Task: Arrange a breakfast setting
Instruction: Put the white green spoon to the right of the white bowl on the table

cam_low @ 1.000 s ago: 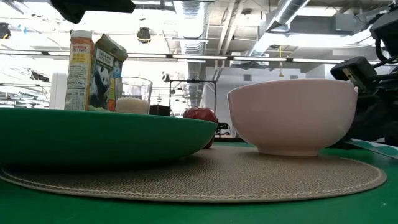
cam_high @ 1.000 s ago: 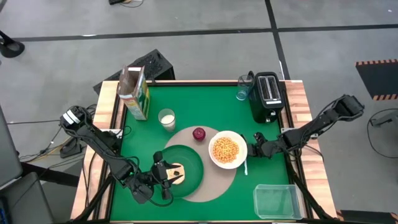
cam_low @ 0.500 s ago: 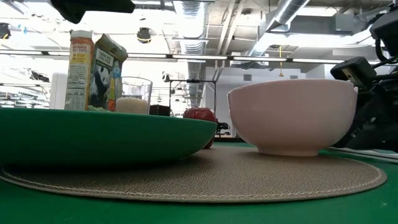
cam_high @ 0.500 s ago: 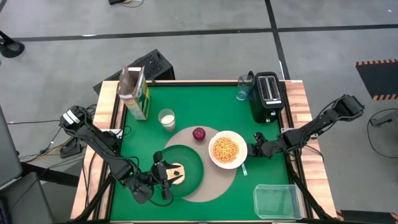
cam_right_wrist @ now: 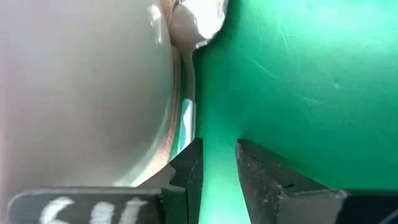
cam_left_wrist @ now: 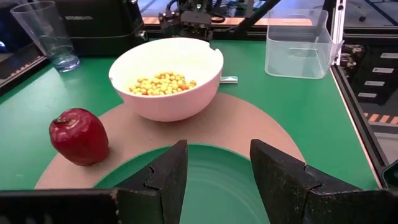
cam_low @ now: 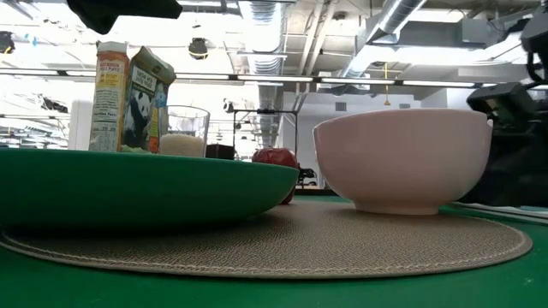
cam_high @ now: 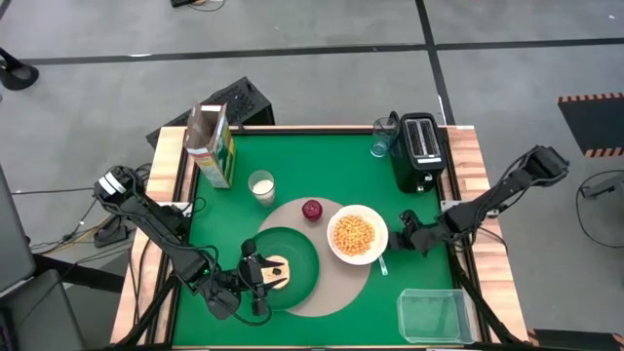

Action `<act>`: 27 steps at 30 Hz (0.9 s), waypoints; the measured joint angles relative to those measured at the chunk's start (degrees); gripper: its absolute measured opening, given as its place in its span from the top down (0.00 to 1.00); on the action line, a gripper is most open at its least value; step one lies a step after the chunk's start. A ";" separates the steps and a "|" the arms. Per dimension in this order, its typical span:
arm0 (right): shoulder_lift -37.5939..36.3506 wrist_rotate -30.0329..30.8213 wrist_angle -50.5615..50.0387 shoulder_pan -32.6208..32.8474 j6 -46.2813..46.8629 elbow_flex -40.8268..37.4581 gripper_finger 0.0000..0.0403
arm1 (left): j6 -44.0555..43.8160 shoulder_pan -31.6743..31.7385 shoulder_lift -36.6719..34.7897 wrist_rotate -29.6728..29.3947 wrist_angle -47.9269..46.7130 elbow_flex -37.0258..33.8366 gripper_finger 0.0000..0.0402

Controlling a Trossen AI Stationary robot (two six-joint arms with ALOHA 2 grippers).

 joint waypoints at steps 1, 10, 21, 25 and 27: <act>-0.40 0.55 -0.65 0.95 0.69 0.03 0.71 | -0.01 0.00 0.00 -0.01 -0.01 0.00 0.59; -4.23 5.06 -1.54 8.95 2.27 1.25 0.71 | -0.08 0.02 0.00 -0.16 -0.03 0.00 0.59; -1.68 9.72 -29.40 16.24 0.82 19.04 0.71 | -1.00 0.30 0.00 -0.12 0.06 0.00 0.59; 3.79 10.38 -29.41 16.83 0.75 22.08 0.71 | -1.30 0.30 0.00 -0.12 0.08 0.00 0.59; 7.86 9.53 -28.86 16.83 0.78 23.16 0.71 | -1.48 0.30 0.00 -0.15 0.08 0.00 0.59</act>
